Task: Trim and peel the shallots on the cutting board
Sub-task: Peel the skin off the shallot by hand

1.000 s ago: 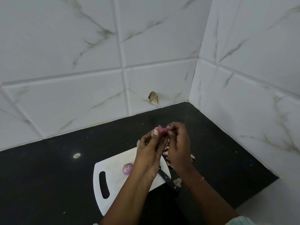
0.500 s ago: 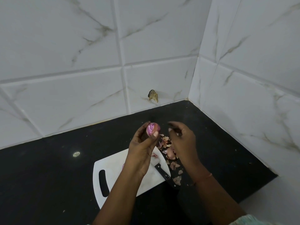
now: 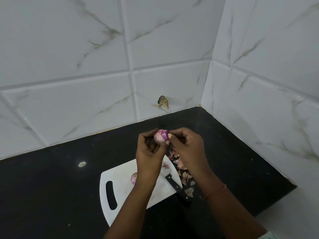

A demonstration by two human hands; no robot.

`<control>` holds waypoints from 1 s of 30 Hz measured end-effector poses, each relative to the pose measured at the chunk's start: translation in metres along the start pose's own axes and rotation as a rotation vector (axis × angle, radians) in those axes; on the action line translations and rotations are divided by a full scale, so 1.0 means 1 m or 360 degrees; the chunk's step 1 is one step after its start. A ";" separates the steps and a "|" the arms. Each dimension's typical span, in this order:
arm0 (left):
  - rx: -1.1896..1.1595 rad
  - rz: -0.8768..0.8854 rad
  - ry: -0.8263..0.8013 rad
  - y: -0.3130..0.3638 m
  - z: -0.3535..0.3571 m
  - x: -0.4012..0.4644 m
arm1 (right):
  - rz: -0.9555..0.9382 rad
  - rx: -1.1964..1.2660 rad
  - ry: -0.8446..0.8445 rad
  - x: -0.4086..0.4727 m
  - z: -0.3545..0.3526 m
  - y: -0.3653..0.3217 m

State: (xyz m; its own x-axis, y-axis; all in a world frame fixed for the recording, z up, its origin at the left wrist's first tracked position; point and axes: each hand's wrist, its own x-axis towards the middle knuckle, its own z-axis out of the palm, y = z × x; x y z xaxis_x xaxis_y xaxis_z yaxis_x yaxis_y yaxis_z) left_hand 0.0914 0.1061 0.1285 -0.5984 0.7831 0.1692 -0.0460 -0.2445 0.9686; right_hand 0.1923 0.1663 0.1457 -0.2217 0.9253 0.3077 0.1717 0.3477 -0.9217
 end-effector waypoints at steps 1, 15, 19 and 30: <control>-0.0011 0.0003 -0.0011 0.001 0.000 0.000 | -0.0007 -0.0033 0.0002 0.001 -0.001 -0.001; -0.0161 -0.0119 -0.0172 0.005 -0.009 0.004 | 0.0144 0.0137 -0.0166 0.001 -0.008 -0.009; -0.0190 -0.0095 -0.0140 0.006 -0.010 0.006 | -0.0069 -0.0043 -0.0111 -0.004 -0.009 -0.010; -0.0031 0.0103 -0.0178 0.015 -0.013 0.008 | -0.0384 -0.0407 -0.0255 0.001 -0.012 -0.014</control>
State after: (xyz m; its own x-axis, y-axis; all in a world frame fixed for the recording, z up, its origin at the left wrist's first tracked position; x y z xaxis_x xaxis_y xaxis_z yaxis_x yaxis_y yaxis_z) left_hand 0.0754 0.1009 0.1415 -0.5077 0.8239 0.2517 -0.0264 -0.3069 0.9514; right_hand 0.2013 0.1641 0.1621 -0.4289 0.7839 0.4489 0.3257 0.5977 -0.7326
